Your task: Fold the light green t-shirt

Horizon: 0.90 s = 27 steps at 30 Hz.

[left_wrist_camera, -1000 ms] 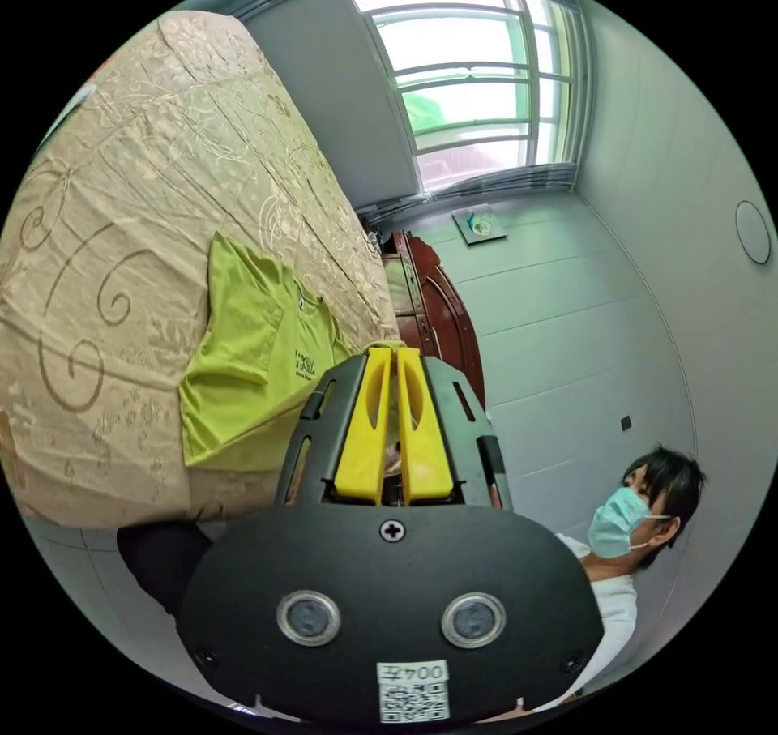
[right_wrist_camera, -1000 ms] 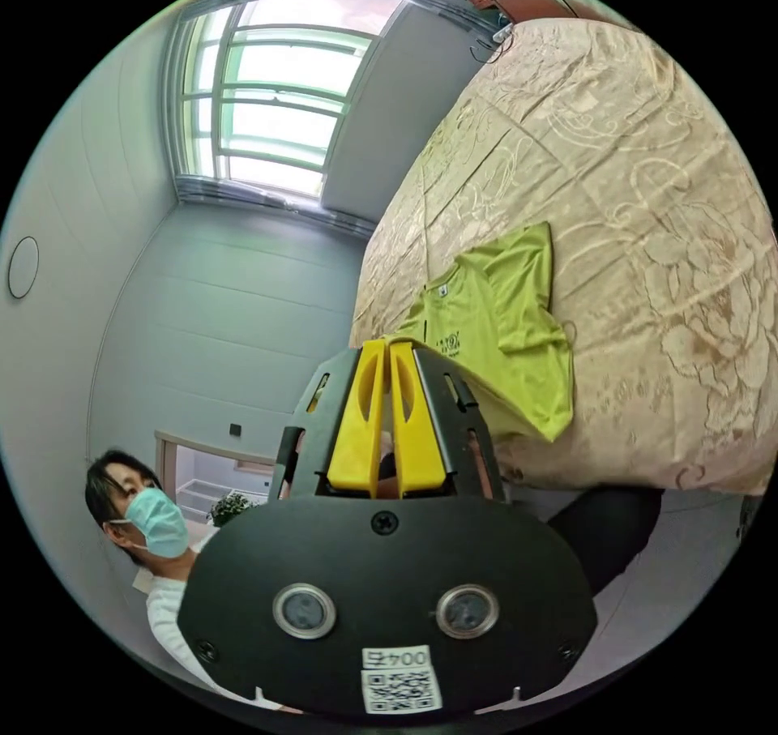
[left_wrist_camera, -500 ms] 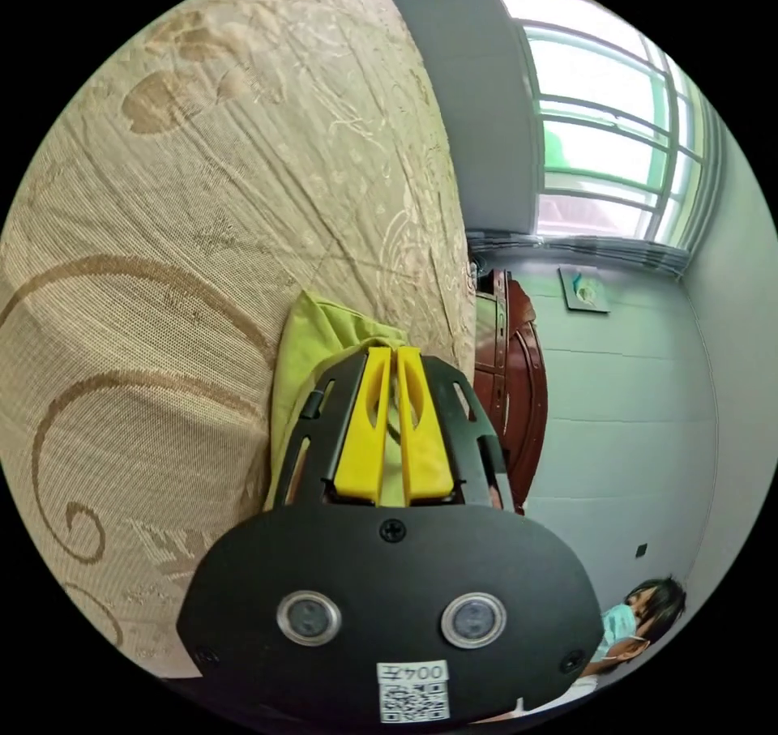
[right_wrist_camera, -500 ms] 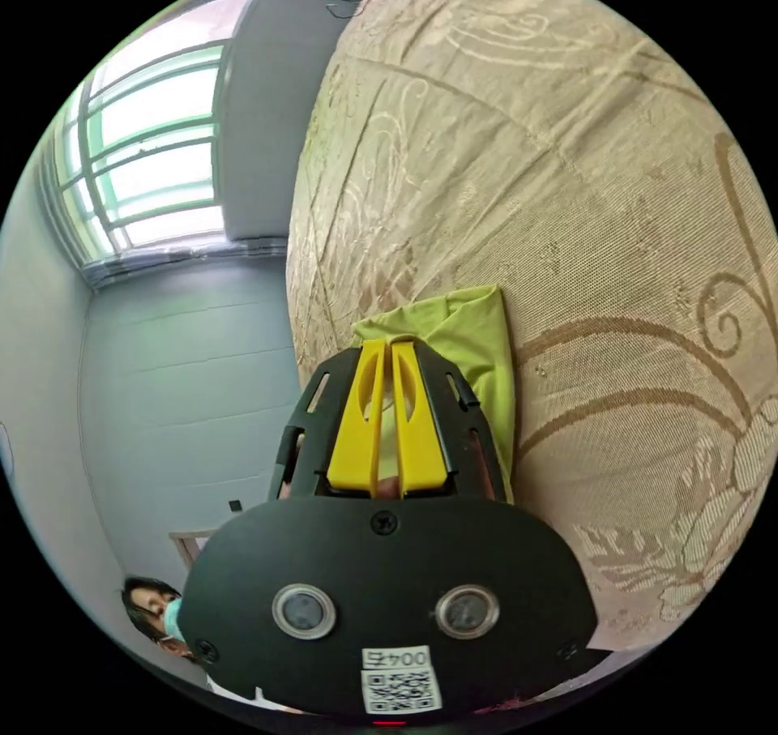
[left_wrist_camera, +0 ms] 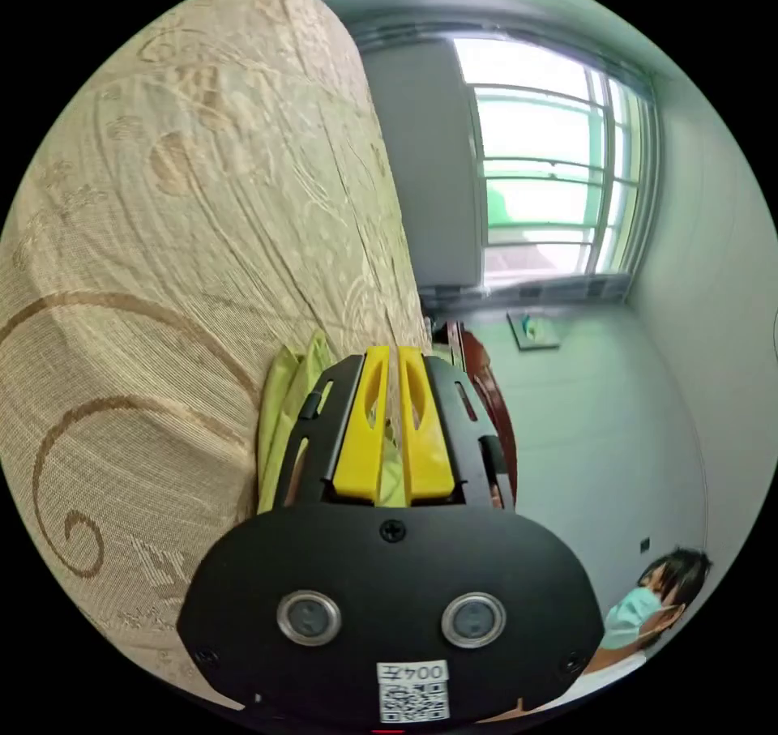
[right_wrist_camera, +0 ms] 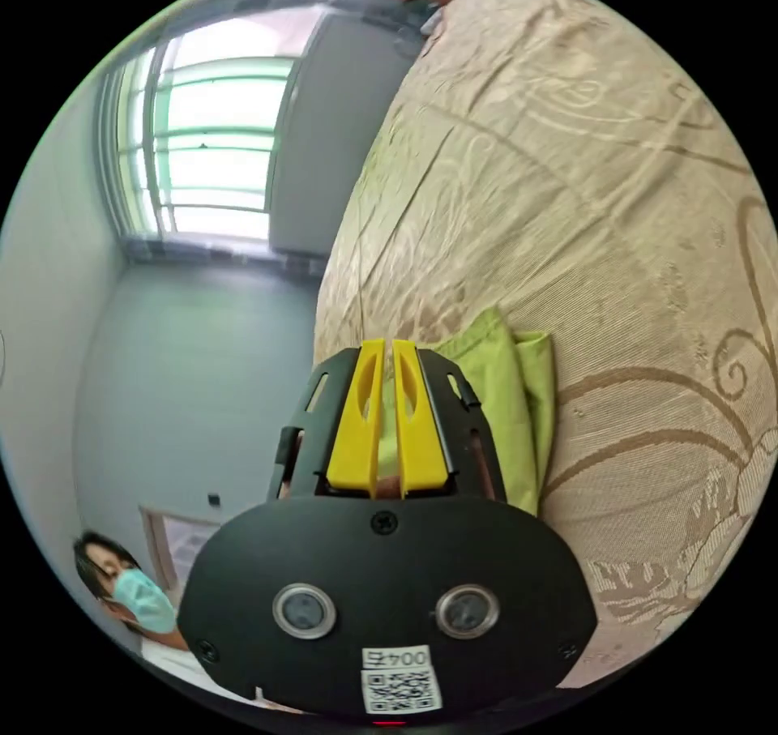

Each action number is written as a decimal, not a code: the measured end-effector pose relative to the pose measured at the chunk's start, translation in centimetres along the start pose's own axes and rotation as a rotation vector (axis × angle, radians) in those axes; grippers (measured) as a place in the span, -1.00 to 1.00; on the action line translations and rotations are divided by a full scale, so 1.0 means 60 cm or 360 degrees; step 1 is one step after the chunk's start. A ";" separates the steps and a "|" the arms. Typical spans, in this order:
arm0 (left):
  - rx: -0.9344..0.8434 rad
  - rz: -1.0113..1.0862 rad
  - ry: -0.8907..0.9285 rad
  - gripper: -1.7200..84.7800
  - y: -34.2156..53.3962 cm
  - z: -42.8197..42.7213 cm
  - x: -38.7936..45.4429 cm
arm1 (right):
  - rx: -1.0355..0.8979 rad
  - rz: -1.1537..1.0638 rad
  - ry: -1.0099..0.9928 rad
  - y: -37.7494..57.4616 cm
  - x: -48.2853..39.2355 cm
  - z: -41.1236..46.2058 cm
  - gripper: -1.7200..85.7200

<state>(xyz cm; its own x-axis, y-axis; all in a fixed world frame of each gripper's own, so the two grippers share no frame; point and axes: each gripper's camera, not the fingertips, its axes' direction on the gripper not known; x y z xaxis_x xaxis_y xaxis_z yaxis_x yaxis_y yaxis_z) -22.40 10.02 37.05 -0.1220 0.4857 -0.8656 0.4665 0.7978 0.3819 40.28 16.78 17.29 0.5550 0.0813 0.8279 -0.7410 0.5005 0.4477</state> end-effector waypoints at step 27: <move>-0.0599 0.0894 -0.0858 -0.94 0.377 0.169 -0.147 | -0.1251 -0.1583 0.1096 0.105 -0.482 0.710 -0.74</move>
<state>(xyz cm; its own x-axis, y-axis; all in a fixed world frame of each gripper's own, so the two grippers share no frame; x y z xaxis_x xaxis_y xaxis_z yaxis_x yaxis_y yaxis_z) -1.88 20.16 50.02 0.5163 0.6838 -0.5156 0.0001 0.6020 0.7985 3.43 -19.13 10.55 0.9444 -0.2988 -0.1369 0.3245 0.9137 0.2445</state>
